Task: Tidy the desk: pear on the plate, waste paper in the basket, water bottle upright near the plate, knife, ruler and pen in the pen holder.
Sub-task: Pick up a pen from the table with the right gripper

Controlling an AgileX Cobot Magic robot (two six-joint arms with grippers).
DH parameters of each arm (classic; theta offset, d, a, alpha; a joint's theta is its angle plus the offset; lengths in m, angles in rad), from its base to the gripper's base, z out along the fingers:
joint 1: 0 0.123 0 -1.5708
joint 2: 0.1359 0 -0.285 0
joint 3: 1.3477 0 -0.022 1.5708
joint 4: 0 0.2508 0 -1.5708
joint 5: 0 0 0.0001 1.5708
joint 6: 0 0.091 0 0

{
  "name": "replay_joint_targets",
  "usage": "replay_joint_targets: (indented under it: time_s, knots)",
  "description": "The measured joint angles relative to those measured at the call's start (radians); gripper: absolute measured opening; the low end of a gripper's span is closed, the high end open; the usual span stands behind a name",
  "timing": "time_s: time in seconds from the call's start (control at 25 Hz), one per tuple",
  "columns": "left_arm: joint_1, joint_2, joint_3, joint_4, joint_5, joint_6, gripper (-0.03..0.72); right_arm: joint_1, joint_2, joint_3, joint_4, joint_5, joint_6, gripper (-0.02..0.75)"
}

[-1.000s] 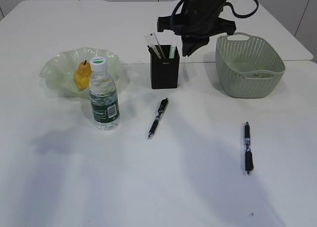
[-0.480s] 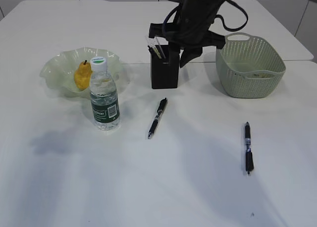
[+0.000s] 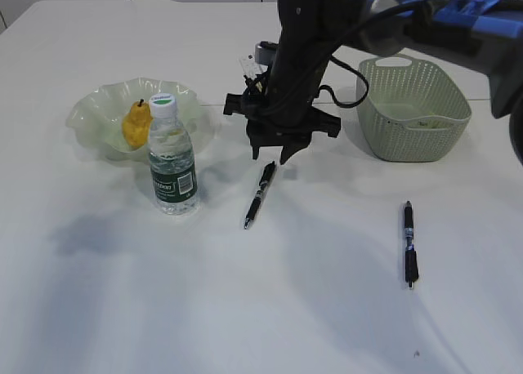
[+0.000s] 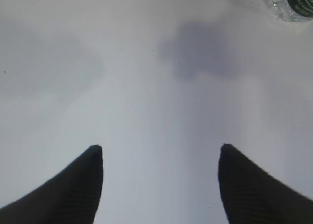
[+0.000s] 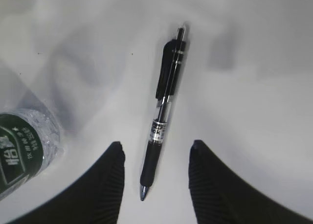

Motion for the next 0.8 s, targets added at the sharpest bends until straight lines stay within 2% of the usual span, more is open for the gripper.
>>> replay_joint_targets:
  time_s: [0.56, 0.8]
  knots:
    - [0.000, 0.000, 0.000, 0.000, 0.000, 0.000, 0.521, 0.011, 0.055, -0.007, -0.033, -0.043, 0.143, 0.305]
    - [0.000, 0.000, 0.000, 0.000, -0.004, 0.000, 0.521, 0.029, 0.109, -0.090, -0.041, -0.014, 0.172, 0.305]
